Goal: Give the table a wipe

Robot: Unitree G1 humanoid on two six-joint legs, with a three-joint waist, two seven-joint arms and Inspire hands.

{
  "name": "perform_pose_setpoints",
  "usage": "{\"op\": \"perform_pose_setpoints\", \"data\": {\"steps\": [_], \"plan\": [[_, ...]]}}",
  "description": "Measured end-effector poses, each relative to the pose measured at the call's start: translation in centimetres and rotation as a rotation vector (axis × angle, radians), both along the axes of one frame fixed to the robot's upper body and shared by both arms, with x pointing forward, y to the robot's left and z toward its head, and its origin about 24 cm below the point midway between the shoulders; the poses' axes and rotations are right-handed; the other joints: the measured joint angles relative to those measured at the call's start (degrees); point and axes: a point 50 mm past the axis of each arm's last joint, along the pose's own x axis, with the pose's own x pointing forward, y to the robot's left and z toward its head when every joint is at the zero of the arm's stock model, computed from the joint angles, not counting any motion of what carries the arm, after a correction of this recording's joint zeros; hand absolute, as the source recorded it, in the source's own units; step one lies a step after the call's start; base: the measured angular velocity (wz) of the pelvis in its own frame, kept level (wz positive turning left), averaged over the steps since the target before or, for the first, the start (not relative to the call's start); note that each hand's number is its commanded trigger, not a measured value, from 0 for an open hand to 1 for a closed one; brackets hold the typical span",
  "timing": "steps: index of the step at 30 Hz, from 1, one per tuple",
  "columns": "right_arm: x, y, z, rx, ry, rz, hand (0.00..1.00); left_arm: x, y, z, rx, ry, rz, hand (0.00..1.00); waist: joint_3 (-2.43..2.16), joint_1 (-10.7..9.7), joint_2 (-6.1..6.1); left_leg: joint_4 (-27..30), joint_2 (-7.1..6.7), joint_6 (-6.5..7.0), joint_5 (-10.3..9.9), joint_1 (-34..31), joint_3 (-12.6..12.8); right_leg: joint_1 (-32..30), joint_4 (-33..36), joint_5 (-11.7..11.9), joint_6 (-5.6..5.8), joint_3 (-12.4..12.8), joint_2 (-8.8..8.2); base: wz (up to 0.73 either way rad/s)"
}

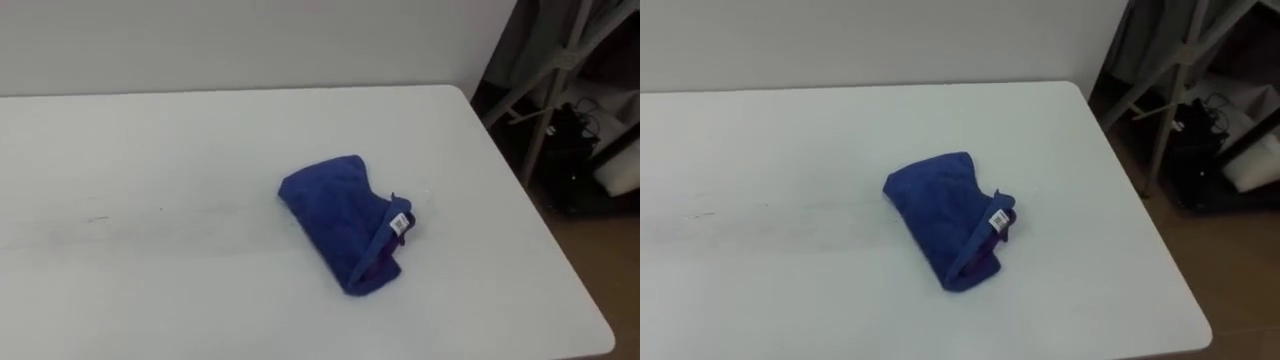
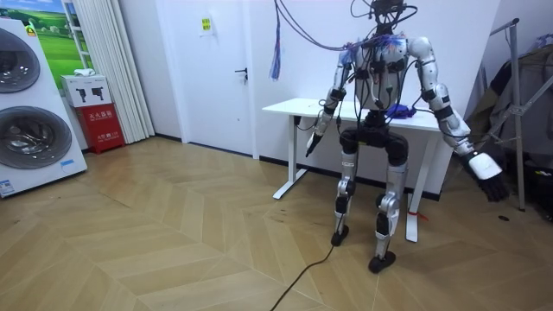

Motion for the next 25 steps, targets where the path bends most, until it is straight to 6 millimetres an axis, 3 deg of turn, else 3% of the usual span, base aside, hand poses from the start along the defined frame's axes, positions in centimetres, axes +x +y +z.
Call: {"op": "perform_pose_setpoints", "data": {"steps": [5,14,19,25], "plan": [[-0.1,3.5,-1.8,0.204,0.113,0.224,0.00,0.2,-1.0,-0.7,-0.038,0.033,-0.042,0.00,0.10,1.19,0.67,0.30,0.55,-0.36,-0.23,0.25,0.21,0.36,0.03,0.00,0.00,-0.16,0.41,-0.03],[5.7,5.0,-3.0,0.318,0.148,0.714,0.00,1.5,-2.6,-1.3,-0.075,0.060,-0.156,0.00,0.42,4.42,3.13,0.96,0.58,-0.49,-0.25,-1.01,0.64,-0.27,-0.92,0.00,0.00,-0.16,0.64,-0.01],[7.0,6.3,-3.3,0.347,0.120,0.819,0.00,1.8,-3.1,-1.5,-0.083,0.064,-0.193,0.00,0.43,4.58,3.42,0.96,0.54,-0.55,-0.29,-1.18,-0.08,-0.03,-0.88,0.00,0.00,-0.18,0.77,0.10],[7.1,7.6,-3.8,0.399,0.113,0.850,0.00,1.7,-3.8,-1.7,-0.073,0.082,-0.222,0.00,0.42,4.84,3.40,0.64,0.54,-0.56,-0.28,-0.90,-0.12,-0.10,-0.94,-0.02,0.01,0.00,0.77,0.00]]}}
